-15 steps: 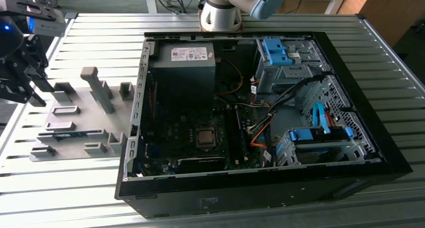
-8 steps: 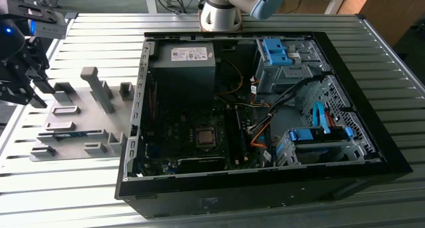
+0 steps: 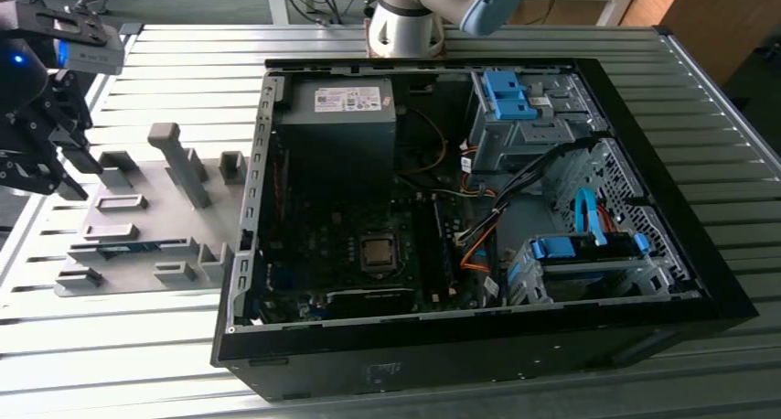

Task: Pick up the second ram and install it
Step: 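Pick up the second ram and move it above second insertion slot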

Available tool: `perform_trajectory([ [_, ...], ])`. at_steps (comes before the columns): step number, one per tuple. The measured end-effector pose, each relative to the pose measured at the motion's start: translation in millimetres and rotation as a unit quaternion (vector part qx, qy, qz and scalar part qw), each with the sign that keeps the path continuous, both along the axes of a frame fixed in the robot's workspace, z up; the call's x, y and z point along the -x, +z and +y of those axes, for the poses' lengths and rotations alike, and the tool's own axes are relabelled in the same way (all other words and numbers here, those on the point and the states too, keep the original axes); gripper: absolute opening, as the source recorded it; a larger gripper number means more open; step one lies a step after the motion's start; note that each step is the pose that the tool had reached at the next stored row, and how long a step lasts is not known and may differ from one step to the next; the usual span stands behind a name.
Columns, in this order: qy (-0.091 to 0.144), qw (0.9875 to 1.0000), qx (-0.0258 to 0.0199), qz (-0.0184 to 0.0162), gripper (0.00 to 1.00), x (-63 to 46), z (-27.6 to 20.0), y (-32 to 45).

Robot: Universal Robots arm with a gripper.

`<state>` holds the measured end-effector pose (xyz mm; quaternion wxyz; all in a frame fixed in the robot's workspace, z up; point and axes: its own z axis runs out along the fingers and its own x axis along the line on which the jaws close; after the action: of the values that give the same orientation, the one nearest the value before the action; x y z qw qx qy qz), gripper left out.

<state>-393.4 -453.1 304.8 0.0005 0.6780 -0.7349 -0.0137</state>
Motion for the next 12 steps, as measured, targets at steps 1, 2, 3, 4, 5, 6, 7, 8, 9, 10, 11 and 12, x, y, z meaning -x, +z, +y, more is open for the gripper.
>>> perform_trajectory([
  [1, 0.000, 1.0000, 0.0000, 0.0000, 0.42, 0.0, 0.0, -0.3],
  [2, 0.000, 1.0000, 0.0000, 0.0000, 0.42, 0.0, -0.1, -0.7],
  [3, 0.000, 1.0000, 0.0000, 0.0000, 0.42, 0.0, -0.1, -1.0],
  [4, 0.000, 1.0000, 0.0000, 0.0000, 0.42, 0.0, -0.2, -1.4],
  [5, 0.000, 1.0000, 0.0000, 0.0000, 0.42, 0.0, -0.4, -2.0],
  [6, 0.000, 1.0000, 0.0001, 0.0000, 0.42, 0.0, -0.6, -2.9],
  [7, 0.000, 1.0000, 0.0002, 0.0000, 0.42, -0.1, -1.1, -3.9],
  [8, 0.000, 1.0000, 0.0002, 0.0001, 0.42, -0.1, -1.6, -5.4],
  [9, 0.000, 1.0000, 0.0002, 0.0000, 0.42, 0.0, -2.4, -7.2],
  [10, 0.000, 1.0000, 0.0003, 0.0001, 0.42, 0.0, -3.5, -9.0],
  [11, 0.000, 1.0000, 0.0003, 0.0001, 0.42, 0.0, -4.5, -10.7],
  [12, 0.000, 1.0000, 0.0002, 0.0000, 0.42, 0.0, -5.3, -12.7],
])
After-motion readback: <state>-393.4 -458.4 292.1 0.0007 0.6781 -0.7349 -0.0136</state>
